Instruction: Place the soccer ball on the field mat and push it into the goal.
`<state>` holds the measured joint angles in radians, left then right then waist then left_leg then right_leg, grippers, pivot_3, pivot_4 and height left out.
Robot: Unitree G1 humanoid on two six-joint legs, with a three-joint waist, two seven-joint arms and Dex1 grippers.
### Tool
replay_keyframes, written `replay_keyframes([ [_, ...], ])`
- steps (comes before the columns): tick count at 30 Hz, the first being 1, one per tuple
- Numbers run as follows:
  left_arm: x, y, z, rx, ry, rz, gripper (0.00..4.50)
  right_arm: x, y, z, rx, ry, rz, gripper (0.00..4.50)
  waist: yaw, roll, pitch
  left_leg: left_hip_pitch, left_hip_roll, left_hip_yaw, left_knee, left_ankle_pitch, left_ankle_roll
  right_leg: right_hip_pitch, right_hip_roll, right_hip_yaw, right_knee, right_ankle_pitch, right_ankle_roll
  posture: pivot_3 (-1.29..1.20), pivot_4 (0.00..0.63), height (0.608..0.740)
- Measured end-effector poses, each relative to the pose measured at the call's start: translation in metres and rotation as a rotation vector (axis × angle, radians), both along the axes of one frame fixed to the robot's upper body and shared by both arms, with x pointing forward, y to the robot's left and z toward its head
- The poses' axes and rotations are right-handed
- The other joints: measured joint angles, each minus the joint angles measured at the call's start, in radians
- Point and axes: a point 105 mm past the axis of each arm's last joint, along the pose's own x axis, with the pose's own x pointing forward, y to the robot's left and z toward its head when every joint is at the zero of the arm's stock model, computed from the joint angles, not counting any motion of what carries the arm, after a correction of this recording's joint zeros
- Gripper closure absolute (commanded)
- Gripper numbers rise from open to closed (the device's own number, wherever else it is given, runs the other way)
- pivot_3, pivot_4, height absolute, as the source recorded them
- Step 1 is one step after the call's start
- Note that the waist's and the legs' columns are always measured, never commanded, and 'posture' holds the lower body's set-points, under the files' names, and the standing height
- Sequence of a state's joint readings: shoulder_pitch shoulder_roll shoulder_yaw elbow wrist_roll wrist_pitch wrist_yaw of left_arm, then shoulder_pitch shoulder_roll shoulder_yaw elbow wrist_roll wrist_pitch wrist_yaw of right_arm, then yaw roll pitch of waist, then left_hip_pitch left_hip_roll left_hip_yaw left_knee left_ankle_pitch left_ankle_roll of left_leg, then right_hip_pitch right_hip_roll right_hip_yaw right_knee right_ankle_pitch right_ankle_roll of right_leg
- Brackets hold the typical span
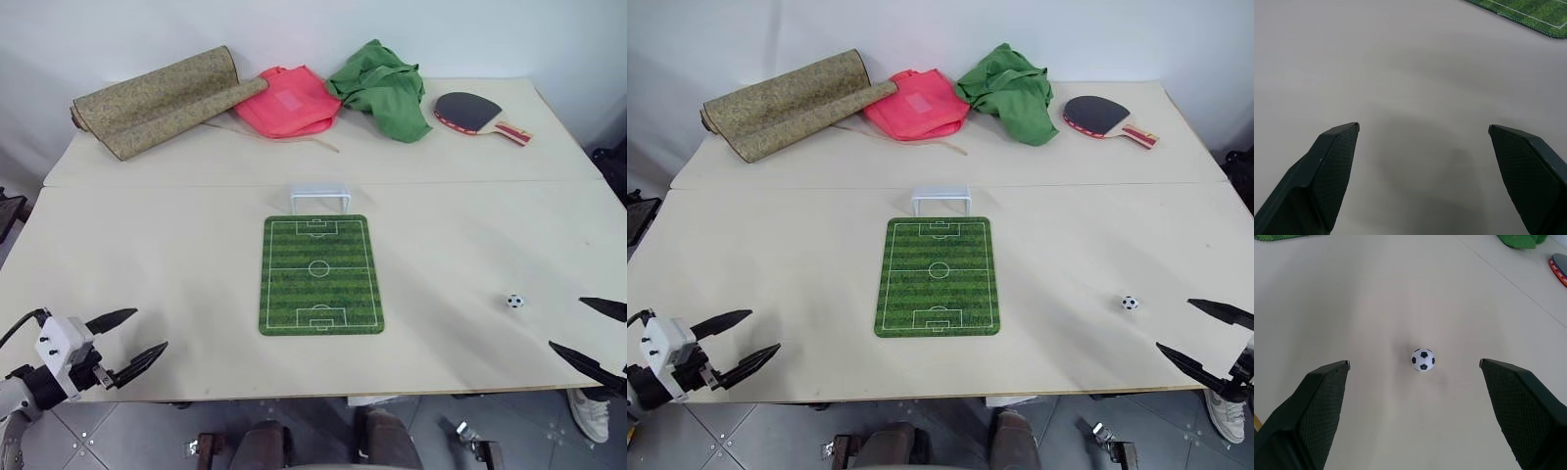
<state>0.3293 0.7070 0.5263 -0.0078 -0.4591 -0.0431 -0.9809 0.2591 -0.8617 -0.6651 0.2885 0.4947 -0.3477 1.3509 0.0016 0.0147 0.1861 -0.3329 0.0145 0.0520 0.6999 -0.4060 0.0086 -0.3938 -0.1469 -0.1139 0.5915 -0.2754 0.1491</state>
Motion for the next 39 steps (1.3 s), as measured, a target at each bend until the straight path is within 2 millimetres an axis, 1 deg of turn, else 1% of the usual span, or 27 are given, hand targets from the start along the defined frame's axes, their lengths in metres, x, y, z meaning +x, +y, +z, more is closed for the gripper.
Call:
replay_keyframes([
  [4,0.006,-0.009,0.009,-0.007,-0.011,-0.04,0.0,0.003,0.005,-0.003,0.015,0.018,0.019,0.05,-0.002,0.0,0.0,0.0,0.0,0.0,0.001,0.0,0.0,0.0,0.0,0.0,0.001,0.0,0.0,0.0,0.15,0.74],
  [7,0.015,-0.033,0.029,-0.106,-0.037,-0.146,0.0,0.005,0.008,0.0,0.033,0.017,0.021,0.05,0.002,0.0,0.0,0.0,0.0,-0.001,0.002,0.0,0.0,0.0,-0.001,0.0,0.001,0.0,0.0,0.0,0.15,0.74],
  [8,0.019,-0.044,0.041,-0.166,-0.059,-0.2,0.0,0.005,0.008,0.003,0.042,0.01,0.011,0.05,0.005,0.0,0.0,-0.001,0.0,-0.001,0.002,0.0,0.0,0.0,-0.001,0.0,0.001,0.0,0.0,0.0,0.15,0.74],
  [10,0.023,-0.067,0.066,-0.256,-0.09,-0.329,0.0,0.003,0.001,0.011,0.059,-0.018,-0.039,0.05,0.01,0.0,0.0,-0.001,0.0,-0.001,0.003,0.0,0.0,0.0,-0.001,0.0,0.002,0.0,0.0,0.0,0.15,0.74],
  [12,0.026,-0.086,0.08,-0.293,-0.095,-0.428,0.0,-0.005,-0.011,0.016,0.059,-0.027,-0.099,0.05,0.017,0.001,0.0,-0.001,-0.001,-0.001,0.003,0.0,0.0,0.0,-0.001,0.0,0.002,0.0,0.0,0.0,0.15,0.74],
  [13,0.027,-0.101,0.087,-0.309,-0.097,-0.511,0.0,-0.013,-0.02,0.017,0.051,-0.021,-0.14,0.05,0.025,0.002,-0.001,-0.001,-0.001,-0.002,0.003,0.0,0.0,0.0,-0.001,0.0,0.002,0.0,0.0,0.0,0.15,0.74],
  [15,0.025,-0.124,0.093,-0.314,-0.075,-0.638,0.0,-0.025,-0.033,0.02,0.036,-0.012,-0.2,0.05,0.026,0.002,-0.001,-0.001,-0.001,-0.001,0.003,0.0,0.0,0.001,0.0,0.0,0.001,0.0,0.0,0.0,0.15,0.74],
  [17,0.025,-0.138,0.095,-0.318,-0.051,-0.722,0.0,-0.037,-0.045,0.019,0.031,0.01,-0.258,0.05,0.021,0.002,-0.001,-0.001,-0.001,-0.001,0.002,0.0,0.0,0.001,0.0,0.0,0.001,0.0,0.0,0.0,0.15,0.74],
  [19,0.025,-0.148,0.097,-0.325,-0.043,-0.779,0.0,-0.043,-0.052,0.013,0.041,0.037,-0.297,0.05,0.015,0.002,-0.001,0.0,-0.001,0.001,0.002,0.0,0.0,0.001,0.001,0.001,0.001,0.0,0.0,0.0,0.15,0.74],
  [21,0.026,-0.159,0.099,-0.319,-0.049,-0.84,0.0,-0.042,-0.056,0.011,0.058,0.039,-0.321,0.05,0.003,0.002,-0.001,0.001,-0.001,0.003,0.003,0.0,0.0,0.002,0.001,0.003,0.002,0.0,0.001,0.0,0.15,0.74],
  [23,0.028,-0.164,0.098,-0.311,-0.045,-0.865,0.0,-0.038,-0.054,0.01,0.065,0.04,-0.311,0.05,-0.006,0.002,-0.001,0.001,-0.001,0.004,0.002,0.0,0.0,0.003,0.001,0.005,0.002,0.0,0.001,0.0,0.15,0.74],
  [25,0.03,-0.164,0.096,-0.316,-0.034,-0.866,0.0,-0.029,-0.045,0.011,0.079,0.042,-0.28,0.05,-0.01,0.002,-0.001,0.002,0.0,0.005,0.002,0.0,0.0,0.002,0.002,0.007,0.003,0.0,0.001,0.0,0.15,0.74],
  [28,0.032,-0.165,0.094,-0.308,-0.027,-0.863,0.0,0.007,-0.015,0.015,0.129,0.057,-0.187,0.05,-0.021,0.002,-0.001,0.005,0.0,0.006,0.003,0.001,-0.001,0.002,0.002,0.008,0.004,0.001,0.0,0.0,0.15,0.74],
  [31,0.032,-0.165,0.093,-0.303,-0.025,-0.859,0.0,0.033,0.004,0.02,0.129,0.08,-0.146,0.05,-0.019,0.003,-0.001,0.005,0.0,0.005,0.003,0.001,-0.001,0.001,0.002,0.007,0.005,0.001,0.0,0.0,0.15,0.74],
  [34,0.032,-0.165,0.09,-0.314,-0.019,-0.846,0.0,0.048,0.014,0.016,0.126,0.116,-0.137,0.05,0.001,0.003,-0.001,0.001,0.0,0.002,0.003,0.001,-0.001,-0.001,0.002,0.004,0.004,0.001,0.0,0.0,0.15,0.74],
  [36,0.032,-0.165,0.089,-0.317,-0.016,-0.843,0.0,0.054,0.018,0.01,0.121,0.145,-0.126,0.05,0.014,0.003,-0.001,-0.002,0.0,0.001,0.005,0.001,-0.001,-0.001,0.002,0.003,0.003,0.001,0.0,0.0,0.15,0.74],
  [39,0.031,-0.165,0.088,-0.317,-0.012,-0.842,0.0,0.063,0.017,-0.003,0.091,0.198,-0.121,0.05,0.022,0.003,-0.001,-0.003,-0.001,0.001,0.006,0.001,0.0,-0.001,0.002,0.003,0.001,0.002,0.002,0.0,0.15,0.74],
])
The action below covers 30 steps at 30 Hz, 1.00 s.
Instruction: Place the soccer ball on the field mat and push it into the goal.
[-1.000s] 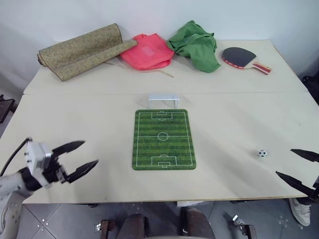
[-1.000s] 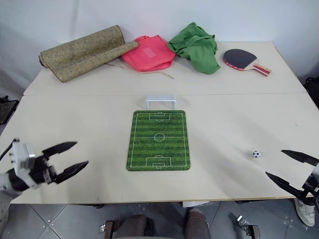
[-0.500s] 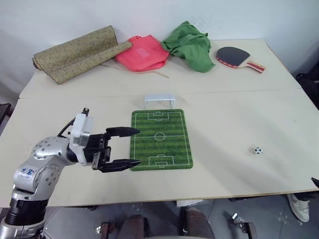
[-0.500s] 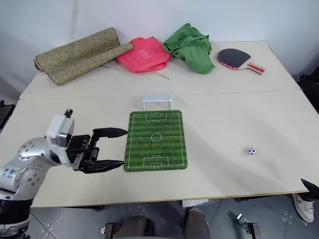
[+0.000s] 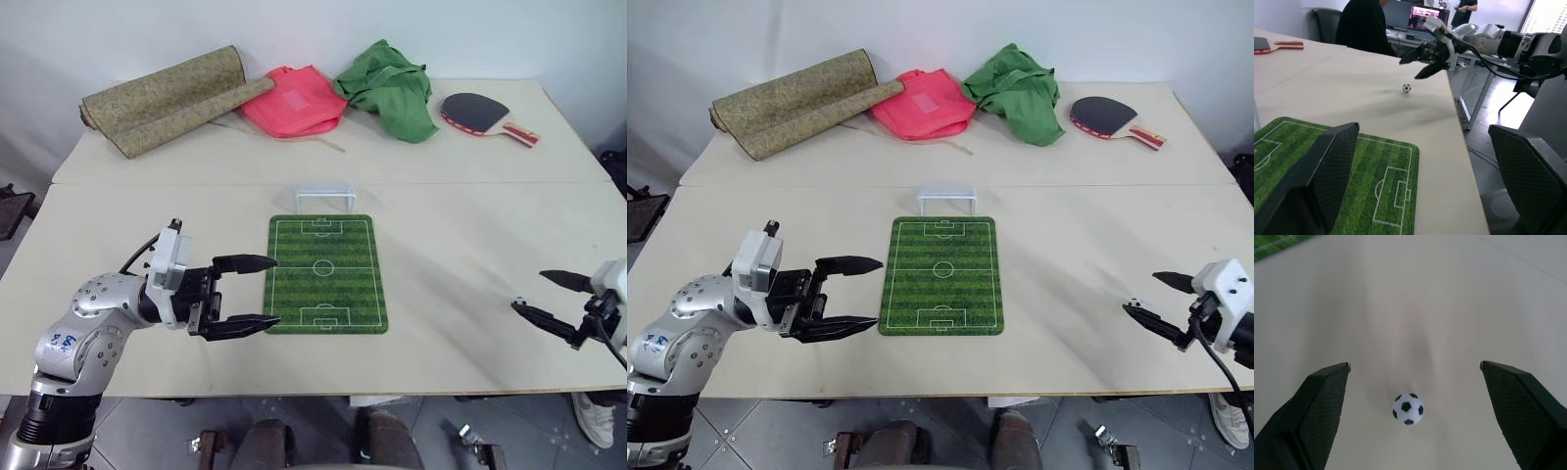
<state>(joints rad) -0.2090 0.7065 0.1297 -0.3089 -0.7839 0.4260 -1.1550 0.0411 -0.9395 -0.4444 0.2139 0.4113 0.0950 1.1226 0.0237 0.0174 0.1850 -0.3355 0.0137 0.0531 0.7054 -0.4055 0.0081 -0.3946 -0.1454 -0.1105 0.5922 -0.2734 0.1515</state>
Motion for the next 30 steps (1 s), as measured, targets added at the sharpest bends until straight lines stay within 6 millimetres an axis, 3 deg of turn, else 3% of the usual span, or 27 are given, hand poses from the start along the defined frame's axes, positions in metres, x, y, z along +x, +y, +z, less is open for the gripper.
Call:
replay_keyframes([
  [5,0.0,0.0,0.0,0.002,-0.002,0.001,0.0,0.014,0.01,-0.005,0.02,0.04,0.038,0.05,-0.003,0.0,0.0,0.0,0.001,0.0,0.0,0.0,0.0,0.0,0.0,0.0,0.001,0.0,0.0,0.0,0.15,0.74],
  [8,0.001,0.0,0.002,0.002,-0.011,0.006,0.0,0.014,0.014,-0.012,0.016,0.079,0.055,0.62,0.0,0.0,0.0,0.0,0.0,0.0,0.0,0.0,0.0,0.0,0.0,0.0,0.0,0.0,0.0,0.0,0.15,0.74],
  [17,0.003,0.002,0.007,0.002,-0.029,0.018,0.0,0.012,0.007,-0.024,0.02,0.091,0.026,3.66,-0.003,0.0,0.0,0.0,0.001,0.0,0.0,0.0,0.0,0.0,0.0,0.0,0.0,0.0,0.0,0.0,0.15,0.74],
  [23,0.005,0.003,0.011,0.012,-0.043,0.019,0.0,0.014,0.006,-0.023,0.015,0.069,0.05,3.75,-0.003,0.0,0.0,0.0,0.001,0.0,0.0,0.0,0.0,0.0,0.0,0.0,0.0,0.0,0.0,0.0,0.15,0.74],
  [28,0.006,0.005,0.016,0.008,-0.064,0.019,0.0,0.031,0.041,0.008,0.115,-0.071,0.217,3.75,-0.015,0.0,0.0,0.0,0.001,0.0,0.001,0.0,0.0,0.0,0.001,0.0,0.001,0.0,0.0,0.0,0.15,0.74],
  [30,0.006,0.008,0.014,0.004,-0.058,0.019,0.0,0.036,0.073,0.028,0.11,-0.113,0.348,3.75,-0.025,0.001,0.0,0.0,0.001,-0.001,0.001,0.0,0.0,0.0,0.001,0.0,0.001,0.0,0.0,0.0,0.15,0.74],
])
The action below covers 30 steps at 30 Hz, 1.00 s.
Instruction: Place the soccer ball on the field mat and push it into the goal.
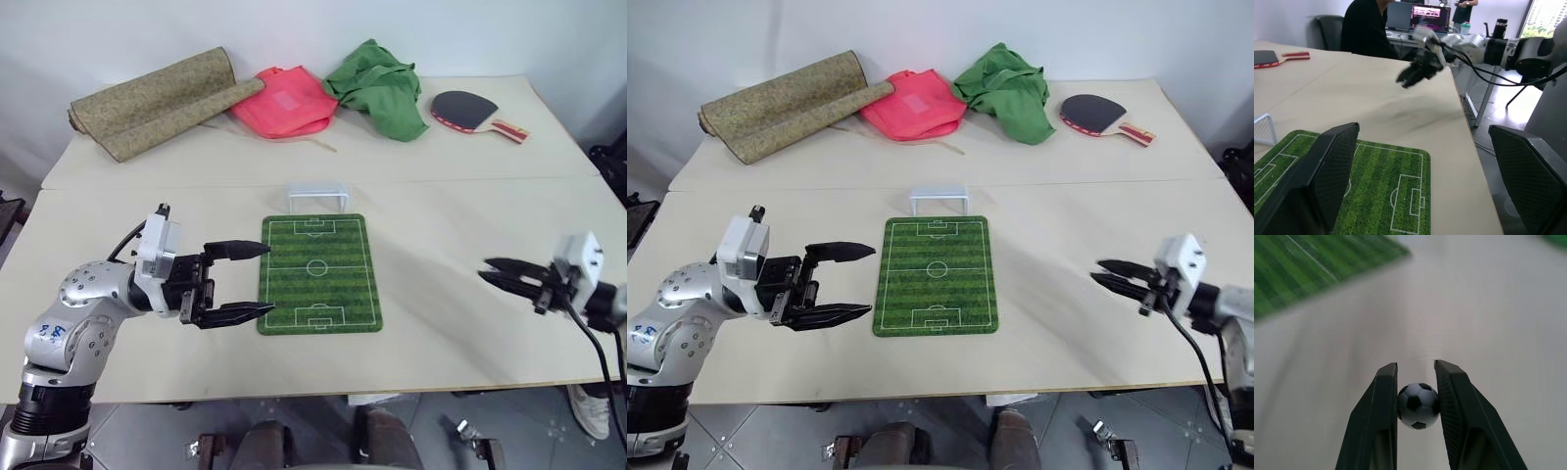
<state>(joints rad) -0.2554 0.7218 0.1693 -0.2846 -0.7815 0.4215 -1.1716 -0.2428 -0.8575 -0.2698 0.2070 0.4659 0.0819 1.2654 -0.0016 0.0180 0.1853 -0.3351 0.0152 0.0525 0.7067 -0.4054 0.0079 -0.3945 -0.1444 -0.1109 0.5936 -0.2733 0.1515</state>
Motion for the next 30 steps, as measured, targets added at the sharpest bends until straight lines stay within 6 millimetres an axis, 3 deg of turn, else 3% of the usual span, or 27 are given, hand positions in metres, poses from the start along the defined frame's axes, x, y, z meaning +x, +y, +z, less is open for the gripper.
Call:
replay_keyframes([
  [3,0.0,0.007,-0.01,-0.009,0.018,0.018,0.0,-0.001,0.055,0.016,-0.018,-0.023,0.207,3.75,-0.005,0.0,0.0,0.0,0.0,0.0,0.0,0.0,0.0,0.0,0.001,0.0,0.0,0.0,0.0,0.0,0.15,0.74],
  [7,0.0,0.023,-0.04,0.018,0.066,0.078,0.0,-0.007,0.129,0.008,-0.051,0.033,0.43,3.75,-0.001,0.0,0.0,-0.001,0.0,-0.001,0.0,0.0,0.0,-0.001,0.001,-0.001,0.0,0.0,0.0,0.0,0.15,0.74],
  [9,-0.001,0.029,-0.051,0.035,0.084,0.104,0.0,-0.013,0.158,-0.002,-0.067,0.067,0.512,3.75,0.005,0.0,0.0,-0.002,0.0,-0.002,0.0,0.0,0.0,-0.001,0.0,-0.003,-0.001,0.0,0.0,0.0,0.15,0.74],
  [14,-0.006,0.031,-0.059,0.041,0.072,0.116,0.0,-0.021,0.202,-0.031,-0.096,0.128,0.595,3.75,0.007,-0.001,0.0,-0.004,-0.001,-0.003,0.0,0.0,0.0,-0.001,0.0,-0.004,-0.002,0.0,0.0,0.0,0.15,0.74],
  [18,-0.008,0.032,-0.063,0.047,0.07,0.124,0.0,-0.018,0.225,-0.042,-0.101,0.141,0.593,3.75,-0.004,-0.001,0.0,-0.004,-0.001,-0.003,0.0,0.0,0.0,-0.001,0.0,-0.004,-0.001,0.0,0.0,0.0,0.15,0.74],
  [22,-0.01,0.033,-0.066,0.052,0.08,0.133,0.0,-0.014,0.241,-0.034,-0.058,0.142,0.584,3.75,-0.008,-0.001,0.0,-0.004,0.0,-0.003,0.0,0.0,0.0,-0.002,0.0,-0.004,0.0,0.0,0.0,0.0,0.15,0.74],
  [26,-0.011,0.034,-0.07,0.056,0.095,0.145,0.0,-0.015,0.245,-0.041,-0.077,0.162,0.599,3.75,-0.006,-0.001,0.0,-0.004,-0.001,-0.003,0.0,0.0,0.0,-0.002,0.0,-0.005,-0.001,0.0,0.0,0.0,0.15,0.74],
  [30,-0.012,0.038,-0.07,0.065,0.096,0.165,0.0,-0.02,0.235,-0.055,-0.109,0.201,0.609,3.75,-0.007,-0.001,0.0,-0.004,-0.001,-0.003,0.0,0.0,0.0,-0.002,0.0,-0.005,-0.001,0.0,0.0,0.0,0.15,0.74],
])
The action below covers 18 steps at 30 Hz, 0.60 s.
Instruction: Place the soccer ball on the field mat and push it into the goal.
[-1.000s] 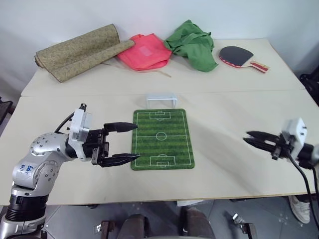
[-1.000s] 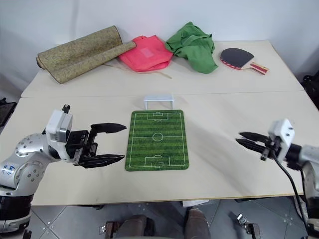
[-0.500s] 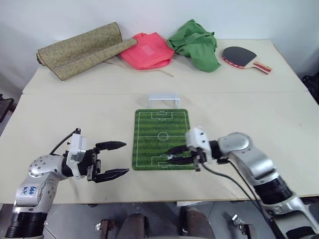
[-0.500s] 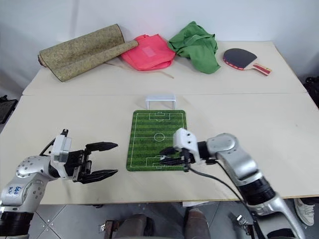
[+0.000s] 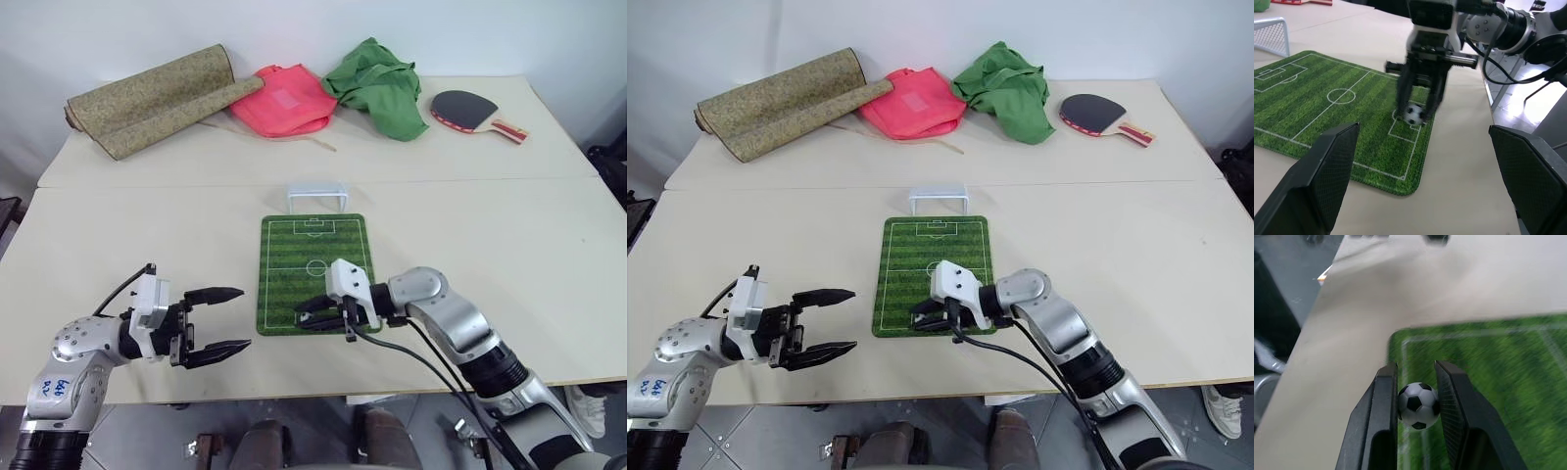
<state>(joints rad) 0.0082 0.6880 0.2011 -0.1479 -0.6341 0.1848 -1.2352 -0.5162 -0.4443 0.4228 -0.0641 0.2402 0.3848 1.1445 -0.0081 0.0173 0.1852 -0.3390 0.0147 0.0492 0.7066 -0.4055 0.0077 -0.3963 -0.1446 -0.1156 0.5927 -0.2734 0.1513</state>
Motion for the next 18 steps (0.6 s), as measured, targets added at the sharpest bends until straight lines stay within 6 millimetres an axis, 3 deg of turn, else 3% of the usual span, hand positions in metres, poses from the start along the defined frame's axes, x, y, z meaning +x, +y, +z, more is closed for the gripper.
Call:
replay_keyframes([
  [18,-0.003,0.001,0.004,0.013,-0.014,0.01,0.0,0.011,-0.01,-0.003,0.045,-0.009,-0.037,3.75,-0.009,0.0,0.0,0.001,0.0,0.0,0.0,0.0,0.0,0.0,0.0,0.0,0.0,0.0,0.0,0.0,0.15,0.74],
])
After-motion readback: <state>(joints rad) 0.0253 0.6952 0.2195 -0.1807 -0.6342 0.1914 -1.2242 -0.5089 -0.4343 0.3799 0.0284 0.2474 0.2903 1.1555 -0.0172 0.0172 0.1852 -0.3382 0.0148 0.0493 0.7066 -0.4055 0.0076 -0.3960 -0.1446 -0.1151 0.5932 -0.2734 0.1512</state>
